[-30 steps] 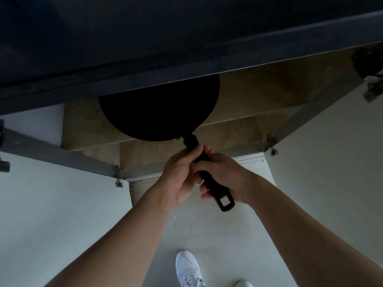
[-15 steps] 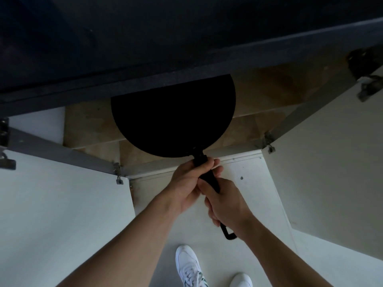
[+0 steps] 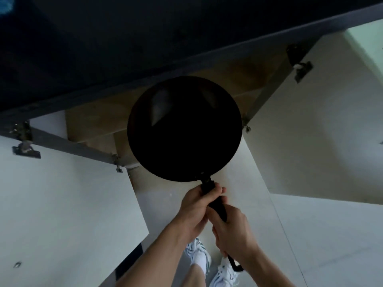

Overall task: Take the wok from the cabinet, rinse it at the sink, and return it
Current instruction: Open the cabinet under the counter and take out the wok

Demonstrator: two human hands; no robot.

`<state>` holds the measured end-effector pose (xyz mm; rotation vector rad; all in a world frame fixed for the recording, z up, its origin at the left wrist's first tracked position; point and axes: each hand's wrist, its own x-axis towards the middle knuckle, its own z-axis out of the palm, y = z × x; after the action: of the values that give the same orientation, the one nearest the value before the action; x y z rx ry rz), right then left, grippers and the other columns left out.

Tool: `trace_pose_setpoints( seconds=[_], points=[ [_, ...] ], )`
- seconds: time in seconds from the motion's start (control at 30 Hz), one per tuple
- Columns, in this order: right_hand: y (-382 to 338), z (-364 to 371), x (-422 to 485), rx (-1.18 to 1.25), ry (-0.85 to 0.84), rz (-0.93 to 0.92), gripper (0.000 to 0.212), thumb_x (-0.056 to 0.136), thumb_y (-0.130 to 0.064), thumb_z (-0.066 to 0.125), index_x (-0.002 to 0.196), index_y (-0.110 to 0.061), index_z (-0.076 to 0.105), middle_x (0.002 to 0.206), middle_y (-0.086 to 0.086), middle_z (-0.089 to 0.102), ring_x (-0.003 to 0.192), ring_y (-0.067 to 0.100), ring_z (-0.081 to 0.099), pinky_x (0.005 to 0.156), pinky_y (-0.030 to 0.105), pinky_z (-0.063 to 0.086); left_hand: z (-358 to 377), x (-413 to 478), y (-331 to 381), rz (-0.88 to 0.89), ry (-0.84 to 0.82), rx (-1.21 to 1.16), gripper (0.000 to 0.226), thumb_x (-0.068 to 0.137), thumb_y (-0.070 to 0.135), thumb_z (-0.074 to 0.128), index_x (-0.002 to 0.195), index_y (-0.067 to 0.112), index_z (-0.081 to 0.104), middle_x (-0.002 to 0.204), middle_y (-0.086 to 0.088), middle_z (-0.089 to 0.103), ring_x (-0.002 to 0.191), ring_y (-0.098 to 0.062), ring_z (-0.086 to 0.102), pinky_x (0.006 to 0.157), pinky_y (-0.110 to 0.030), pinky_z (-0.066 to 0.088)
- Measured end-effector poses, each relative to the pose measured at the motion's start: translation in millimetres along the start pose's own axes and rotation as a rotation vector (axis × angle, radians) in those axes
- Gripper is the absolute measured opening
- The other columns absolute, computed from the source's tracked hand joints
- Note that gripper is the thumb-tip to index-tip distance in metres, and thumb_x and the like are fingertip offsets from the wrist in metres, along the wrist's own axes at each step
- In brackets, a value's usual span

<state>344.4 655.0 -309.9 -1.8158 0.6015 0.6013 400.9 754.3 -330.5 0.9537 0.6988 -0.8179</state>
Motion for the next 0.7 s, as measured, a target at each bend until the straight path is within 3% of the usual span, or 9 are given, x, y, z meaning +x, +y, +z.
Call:
trace_pose_setpoints(
  seconds=[0.17, 0.3, 0.47, 0.7],
  points=[
    [14.7, 3.2, -69.2, 0.030, 0.010, 0.104, 0.023, 0.091, -0.035, 0.062, 0.072, -0.022, 0.058, 0.047, -0.006, 0.059, 0.043, 0.004, 0.053, 0.049, 0.022, 0.039, 7.6, -62.2, -29.2, -0.034, -0.007, 0.034, 0.025, 0.079, 0.011, 0.074, 0.096, -0.006, 0.067, 0.083, -0.014, 0.070, 0.072, -0.023, 0.067, 0.071, -0.033, 0.057],
    [13.2, -2.6, -133.1, 0.044, 0.021, 0.129, 0.030, 0.093, -0.031, 0.062, 0.067, -0.022, 0.053, 0.043, -0.006, 0.055, 0.040, 0.000, 0.049, 0.045, 0.012, 0.034, 19.2, -117.9, -51.1, -0.037, -0.025, 0.018, 0.026, 0.077, 0.003, 0.072, 0.098, -0.008, 0.060, 0.085, -0.017, 0.068, 0.065, -0.024, 0.065, 0.065, -0.033, 0.057],
    [21.8, -10.6, -199.1, 0.065, 0.055, 0.099, 0.023, 0.094, -0.031, 0.061, 0.075, -0.020, 0.057, 0.044, -0.009, 0.056, 0.041, 0.000, 0.048, 0.048, 0.020, 0.036, 33.5, -170.0, -79.8, -0.055, -0.045, 0.045, 0.013, 0.088, -0.004, 0.063, 0.100, -0.008, 0.059, 0.083, -0.015, 0.067, 0.064, -0.022, 0.065, 0.064, -0.032, 0.057],
    [20.4, -30.6, -267.3, 0.139, 0.139, 0.069, 0.029, 0.098, -0.025, 0.058, 0.073, -0.013, 0.054, 0.044, -0.004, 0.052, 0.037, 0.008, 0.045, 0.042, 0.027, 0.036, 60.3, -224.1, -99.7, -0.050, -0.131, 0.124, 0.014, 0.087, 0.003, 0.068, 0.099, -0.002, 0.062, 0.083, -0.010, 0.070, 0.070, -0.020, 0.066, 0.071, -0.032, 0.057]
  ],
)
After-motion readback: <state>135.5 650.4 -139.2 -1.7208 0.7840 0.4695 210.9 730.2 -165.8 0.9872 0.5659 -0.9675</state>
